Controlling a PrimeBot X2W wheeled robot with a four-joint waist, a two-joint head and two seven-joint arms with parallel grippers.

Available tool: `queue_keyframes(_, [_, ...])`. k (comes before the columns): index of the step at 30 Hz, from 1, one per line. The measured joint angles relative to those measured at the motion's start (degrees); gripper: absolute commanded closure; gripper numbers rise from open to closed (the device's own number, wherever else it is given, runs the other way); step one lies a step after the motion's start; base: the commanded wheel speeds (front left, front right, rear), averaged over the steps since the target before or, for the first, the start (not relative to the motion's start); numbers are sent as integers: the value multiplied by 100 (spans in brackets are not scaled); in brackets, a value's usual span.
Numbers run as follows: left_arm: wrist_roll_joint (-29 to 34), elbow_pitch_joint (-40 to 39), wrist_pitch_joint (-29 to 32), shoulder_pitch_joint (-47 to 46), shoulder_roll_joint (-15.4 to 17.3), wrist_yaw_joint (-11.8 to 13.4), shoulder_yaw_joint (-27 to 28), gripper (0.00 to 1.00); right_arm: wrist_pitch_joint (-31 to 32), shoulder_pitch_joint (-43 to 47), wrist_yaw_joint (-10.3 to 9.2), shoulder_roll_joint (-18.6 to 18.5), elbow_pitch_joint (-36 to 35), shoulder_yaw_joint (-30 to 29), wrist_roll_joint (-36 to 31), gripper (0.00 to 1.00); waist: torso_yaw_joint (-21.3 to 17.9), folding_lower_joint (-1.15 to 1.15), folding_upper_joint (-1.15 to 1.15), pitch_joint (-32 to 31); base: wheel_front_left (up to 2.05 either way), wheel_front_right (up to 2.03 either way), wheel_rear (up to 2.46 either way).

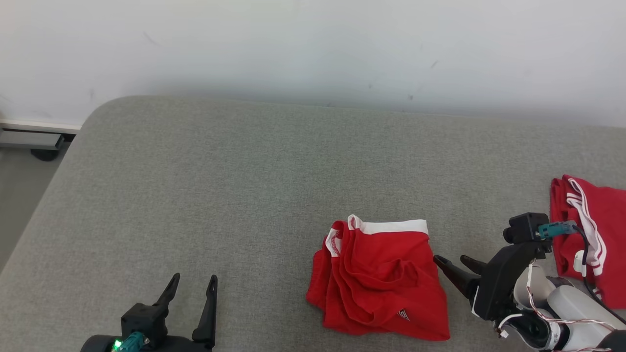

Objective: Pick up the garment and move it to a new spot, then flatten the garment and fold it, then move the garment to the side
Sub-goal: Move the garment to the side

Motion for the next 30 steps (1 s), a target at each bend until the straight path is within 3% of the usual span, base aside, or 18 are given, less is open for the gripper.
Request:
queue_keyframes(20, [-2, 92, -2, -102, -122, 2, -9, 0, 700, -569, -71, 203, 950, 288, 33, 0, 361, 0, 0, 58, 0, 0, 0])
queue_keyframes(29, [-2, 123, -29, -109, -165, -7, -53, 0, 1103, -569, 55, 303, 1165, 441, 155, 0, 370, 0, 0, 64, 0, 0, 0])
queue_keyframes(30, [-2, 131, -29, -121, -177, -9, -75, 0, 1139, -569, 68, 299, 1169, 435, 175, 12, 382, 0, 0, 68, 0, 0, 0])
